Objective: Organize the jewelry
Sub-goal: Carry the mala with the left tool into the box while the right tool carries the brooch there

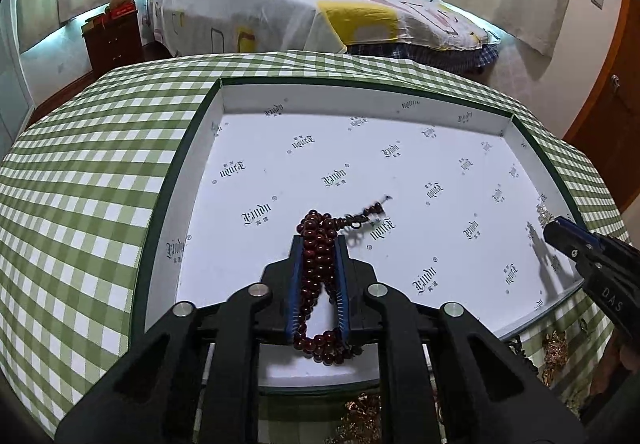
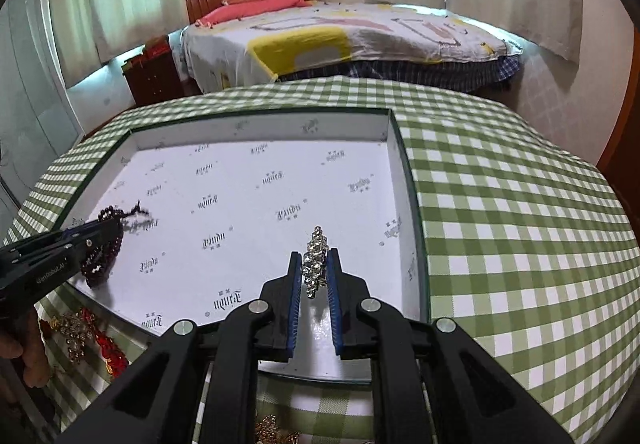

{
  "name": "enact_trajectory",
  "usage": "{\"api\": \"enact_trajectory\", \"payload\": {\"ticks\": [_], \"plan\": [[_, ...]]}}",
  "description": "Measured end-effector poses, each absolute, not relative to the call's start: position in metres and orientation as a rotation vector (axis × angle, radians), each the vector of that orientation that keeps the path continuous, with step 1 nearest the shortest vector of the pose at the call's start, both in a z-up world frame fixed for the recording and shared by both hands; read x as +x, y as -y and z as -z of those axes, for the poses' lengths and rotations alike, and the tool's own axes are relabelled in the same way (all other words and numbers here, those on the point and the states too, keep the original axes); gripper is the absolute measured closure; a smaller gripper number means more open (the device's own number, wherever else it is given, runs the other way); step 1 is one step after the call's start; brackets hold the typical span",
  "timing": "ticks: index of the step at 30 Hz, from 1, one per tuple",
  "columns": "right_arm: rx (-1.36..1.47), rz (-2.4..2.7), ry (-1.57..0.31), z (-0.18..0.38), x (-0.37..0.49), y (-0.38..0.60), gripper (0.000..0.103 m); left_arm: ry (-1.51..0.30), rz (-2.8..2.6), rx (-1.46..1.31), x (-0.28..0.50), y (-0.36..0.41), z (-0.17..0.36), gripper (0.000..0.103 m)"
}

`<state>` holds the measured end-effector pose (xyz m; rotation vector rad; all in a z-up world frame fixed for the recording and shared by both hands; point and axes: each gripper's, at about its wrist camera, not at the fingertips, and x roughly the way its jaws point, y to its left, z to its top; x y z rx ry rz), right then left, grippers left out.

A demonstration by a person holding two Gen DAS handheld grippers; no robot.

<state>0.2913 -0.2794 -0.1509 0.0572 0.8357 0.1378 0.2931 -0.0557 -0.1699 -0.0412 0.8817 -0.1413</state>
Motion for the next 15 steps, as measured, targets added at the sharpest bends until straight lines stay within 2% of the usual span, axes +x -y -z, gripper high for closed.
{"api": "enact_trajectory", "payload": {"ticks": [3, 5, 7, 8, 12, 15], "plan": [[0.049, -0.136, -0.846, 0.152, 0.293, 0.277, 0.089, -0.877, 0.136, -0.041, 0.293, 0.057, 0.170, 0.076], [0.046, -0.138, -0.849, 0.153, 0.293, 0.277, 0.082, -0.879, 0.136, -0.043, 0.294, 0.056, 0.172, 0.070], [0.044, -0.135, -0.848, 0.152, 0.292, 0.278, 0.068, -0.879, 0.139, -0.045, 0.293, 0.056, 0.173, 0.063], [0.042, -0.134, -0.845, 0.152, 0.292, 0.278, 0.066, -0.880, 0.137, -0.044, 0.292, 0.056, 0.173, 0.056], [0.037, -0.137, -0.831, 0.147, 0.287, 0.277, 0.063, -0.875, 0.138, -0.048, 0.289, 0.056, 0.171, 0.053], [0.036, -0.137, -0.799, 0.136, 0.278, 0.277, 0.056, -0.838, 0.135, -0.040, 0.279, 0.055, 0.160, 0.044]]}}
